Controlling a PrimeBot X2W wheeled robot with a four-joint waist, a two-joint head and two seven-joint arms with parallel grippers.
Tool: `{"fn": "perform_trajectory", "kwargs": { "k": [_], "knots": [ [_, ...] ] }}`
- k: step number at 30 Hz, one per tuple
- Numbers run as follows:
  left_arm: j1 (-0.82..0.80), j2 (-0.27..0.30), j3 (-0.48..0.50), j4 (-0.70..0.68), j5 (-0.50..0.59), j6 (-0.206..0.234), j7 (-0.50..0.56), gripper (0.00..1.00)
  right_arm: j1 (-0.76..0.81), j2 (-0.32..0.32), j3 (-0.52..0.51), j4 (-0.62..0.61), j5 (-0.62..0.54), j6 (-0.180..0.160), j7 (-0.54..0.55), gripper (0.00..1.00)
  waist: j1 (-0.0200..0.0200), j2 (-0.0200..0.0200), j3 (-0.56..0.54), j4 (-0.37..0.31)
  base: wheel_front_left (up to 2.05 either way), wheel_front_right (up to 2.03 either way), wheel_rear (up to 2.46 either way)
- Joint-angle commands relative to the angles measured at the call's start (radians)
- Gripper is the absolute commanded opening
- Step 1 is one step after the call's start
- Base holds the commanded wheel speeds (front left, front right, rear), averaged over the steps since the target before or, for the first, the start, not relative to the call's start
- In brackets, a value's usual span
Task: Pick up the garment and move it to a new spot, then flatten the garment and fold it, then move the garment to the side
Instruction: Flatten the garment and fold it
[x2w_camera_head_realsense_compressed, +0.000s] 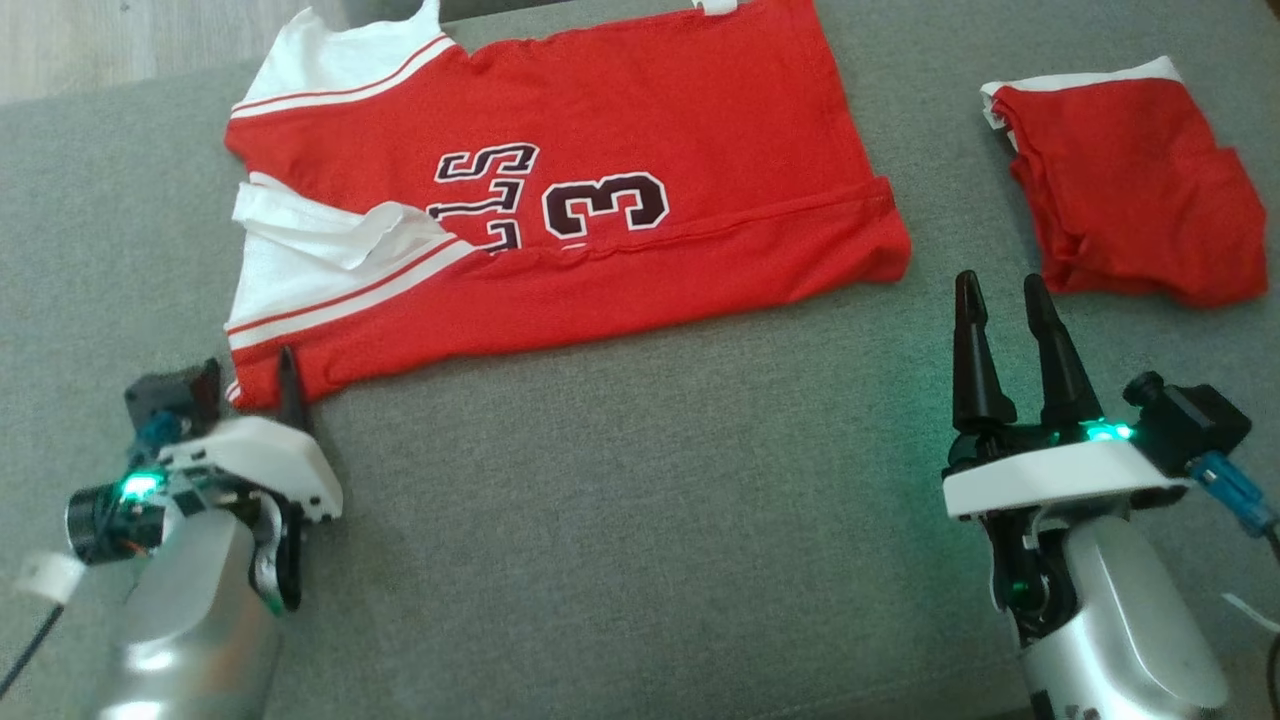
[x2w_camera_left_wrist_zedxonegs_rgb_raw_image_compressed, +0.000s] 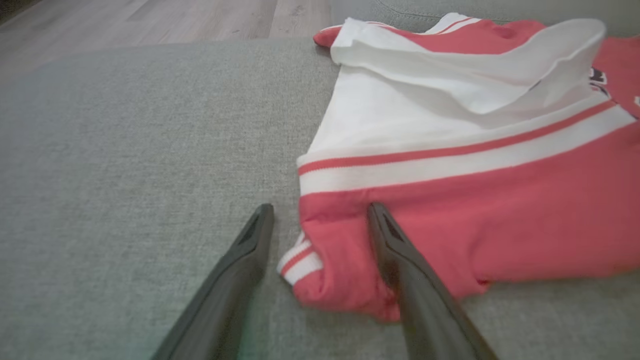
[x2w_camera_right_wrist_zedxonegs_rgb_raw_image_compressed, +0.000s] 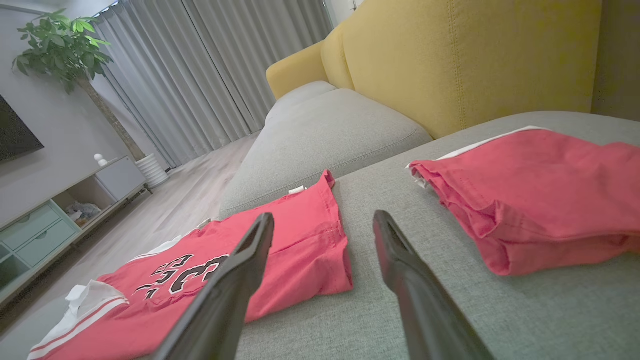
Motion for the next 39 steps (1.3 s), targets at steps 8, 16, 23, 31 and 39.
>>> {"fn": "perform_trajectory", "kwargs": {
  "k": [8, 16, 23, 31, 39],
  "knots": [
    [-0.037, 0.017, 0.002, 0.079, -0.021, -0.018, 0.079, 0.0, -0.03, 0.003, 0.028, -0.04, 0.016, -0.001, -0.011, 1.0, -0.0001, -0.0001, 0.0, 0.007, 0.0, 0.0, 0.0],
    [-0.066, 0.002, -0.021, 0.024, 0.002, -0.035, -0.042, 0.0, -0.043, 0.003, 0.0, 0.017, -0.032, -0.001, -0.011, 1.0, -0.0001, -0.0001, -0.023, 0.044, 0.0, 0.0, 0.0],
    [-0.09, -0.004, -0.05, -0.107, 0.041, -0.047, -0.141, 0.0, -0.123, 0.003, -0.032, 0.145, -0.079, -0.001, 0.06, 1.0, -0.0001, -0.0001, -0.027, 0.084, 0.0, 0.0, 0.0],
    [-0.079, -0.01, -0.087, -0.264, 0.08, -0.045, -0.163, 0.0, -0.283, 0.003, -0.127, 0.413, -0.134, -0.001, 0.148, 1.0, -0.0001, -0.0001, -0.007, 0.133, 0.0, 0.0, 0.0],
    [-0.071, -0.011, -0.12, -0.333, 0.094, -0.045, -0.15, 0.0, -0.415, 0.003, -0.173, 0.667, -0.189, -0.001, 0.112, 1.0, -0.0001, -0.0001, 0.016, 0.168, 0.0, 0.0, 0.0]
  ]
}}
